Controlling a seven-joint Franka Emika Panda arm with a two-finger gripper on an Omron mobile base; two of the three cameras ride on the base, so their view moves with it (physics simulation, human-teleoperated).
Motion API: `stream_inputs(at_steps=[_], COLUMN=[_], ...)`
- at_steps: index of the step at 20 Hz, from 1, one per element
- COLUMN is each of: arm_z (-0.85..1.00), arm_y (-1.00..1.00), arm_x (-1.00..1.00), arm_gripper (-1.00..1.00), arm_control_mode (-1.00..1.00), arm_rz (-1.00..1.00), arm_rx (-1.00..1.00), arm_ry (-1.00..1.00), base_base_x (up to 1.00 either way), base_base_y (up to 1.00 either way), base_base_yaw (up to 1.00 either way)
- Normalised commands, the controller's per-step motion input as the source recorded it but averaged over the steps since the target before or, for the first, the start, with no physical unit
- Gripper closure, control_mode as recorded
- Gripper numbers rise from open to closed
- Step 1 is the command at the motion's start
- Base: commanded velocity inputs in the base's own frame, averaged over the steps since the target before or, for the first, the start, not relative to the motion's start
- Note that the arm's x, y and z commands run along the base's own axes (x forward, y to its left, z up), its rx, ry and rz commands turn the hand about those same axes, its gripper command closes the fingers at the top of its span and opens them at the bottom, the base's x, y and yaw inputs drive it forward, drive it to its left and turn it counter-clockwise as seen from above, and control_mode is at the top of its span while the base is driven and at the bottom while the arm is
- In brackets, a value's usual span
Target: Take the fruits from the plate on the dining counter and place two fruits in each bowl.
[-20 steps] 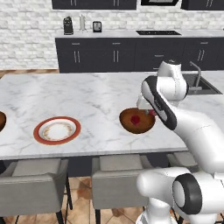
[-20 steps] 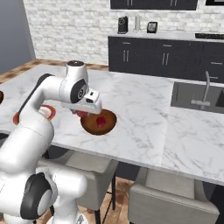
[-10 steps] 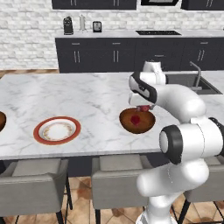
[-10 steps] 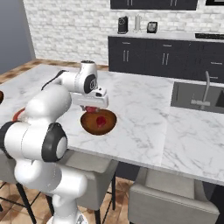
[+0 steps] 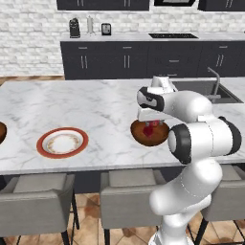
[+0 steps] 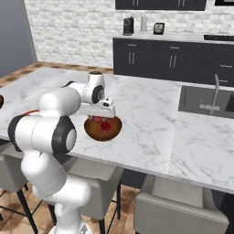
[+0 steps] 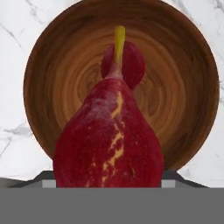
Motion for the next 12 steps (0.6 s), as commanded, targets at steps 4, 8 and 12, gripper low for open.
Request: stream_inputs(at_steps=[4,8,12], arm_z=[-0.26,-0.18,-0.37], arm_y=[0.0,0.0,0.0], arm_x=[0.06,0.01,0.05], arm_gripper=[1.0,1.0,1.0], arm_control_mode=[-1.0,-1.0,-1.0], arm_rz=[0.02,0.03,0.02], arm_rx=[0.0,0.0,0.0], arm_ry=[0.0,0.0,0.0], base_base_x=[0.0,0.0,0.0], base_base_y=[0.0,0.0,0.0], base_base_yaw=[0.0,0.0,0.0])
